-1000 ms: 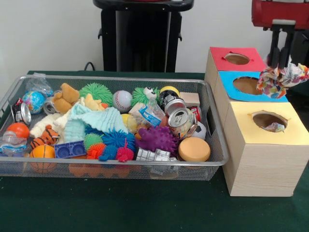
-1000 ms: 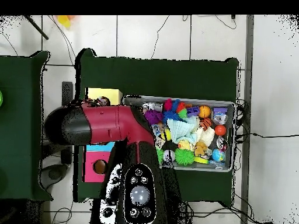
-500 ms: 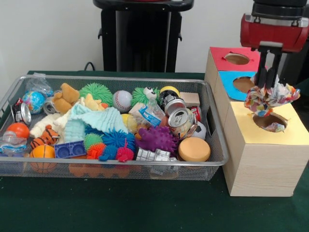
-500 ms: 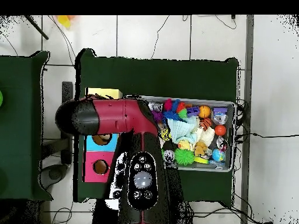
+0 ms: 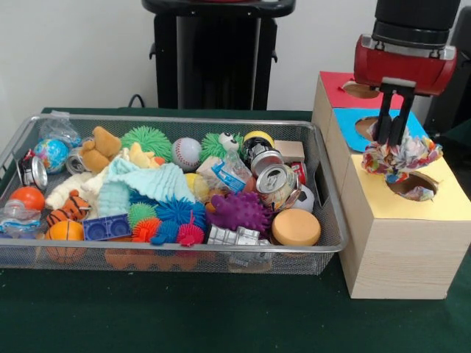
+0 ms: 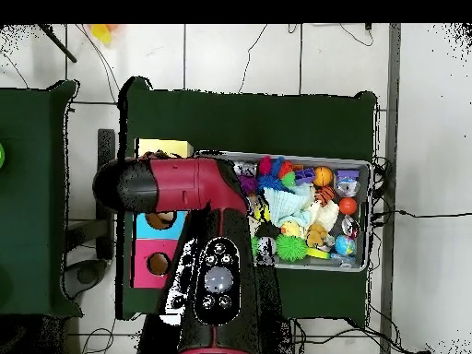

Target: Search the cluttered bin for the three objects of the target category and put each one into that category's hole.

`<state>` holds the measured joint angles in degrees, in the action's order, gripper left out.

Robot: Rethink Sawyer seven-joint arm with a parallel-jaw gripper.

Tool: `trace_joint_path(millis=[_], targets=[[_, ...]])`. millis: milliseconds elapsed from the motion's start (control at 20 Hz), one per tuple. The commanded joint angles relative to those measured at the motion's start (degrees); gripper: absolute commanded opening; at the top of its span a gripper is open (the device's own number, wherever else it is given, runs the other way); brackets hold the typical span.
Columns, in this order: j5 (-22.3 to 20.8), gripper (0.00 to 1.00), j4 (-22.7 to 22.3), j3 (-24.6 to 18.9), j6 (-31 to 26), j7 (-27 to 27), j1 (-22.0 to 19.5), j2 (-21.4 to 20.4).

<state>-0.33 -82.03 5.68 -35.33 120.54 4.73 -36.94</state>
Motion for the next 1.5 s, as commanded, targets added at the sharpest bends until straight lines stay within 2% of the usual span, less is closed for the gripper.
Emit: trace_joint_path(millis=[50,250,450,700,1300,1500], targets=[[2.2,0.0,2.2,3.6,-1.3,17.5,3.4,2.2],[3.3,0.0,2.7,5.5,-1.9,18.2,5.4,2.2],[6.0,0.0,5.1,5.6,-3.8,18.4,6.7,2.7],[8.6,0.0,7.7,5.3,-3.2,18.1,7.1,4.7],[10.6,0.0,9.0,7.0,-3.6,16.2,7.6,5.8],[10.6,0.0,7.1,7.4,-2.7,15.2,7.5,5.5]])
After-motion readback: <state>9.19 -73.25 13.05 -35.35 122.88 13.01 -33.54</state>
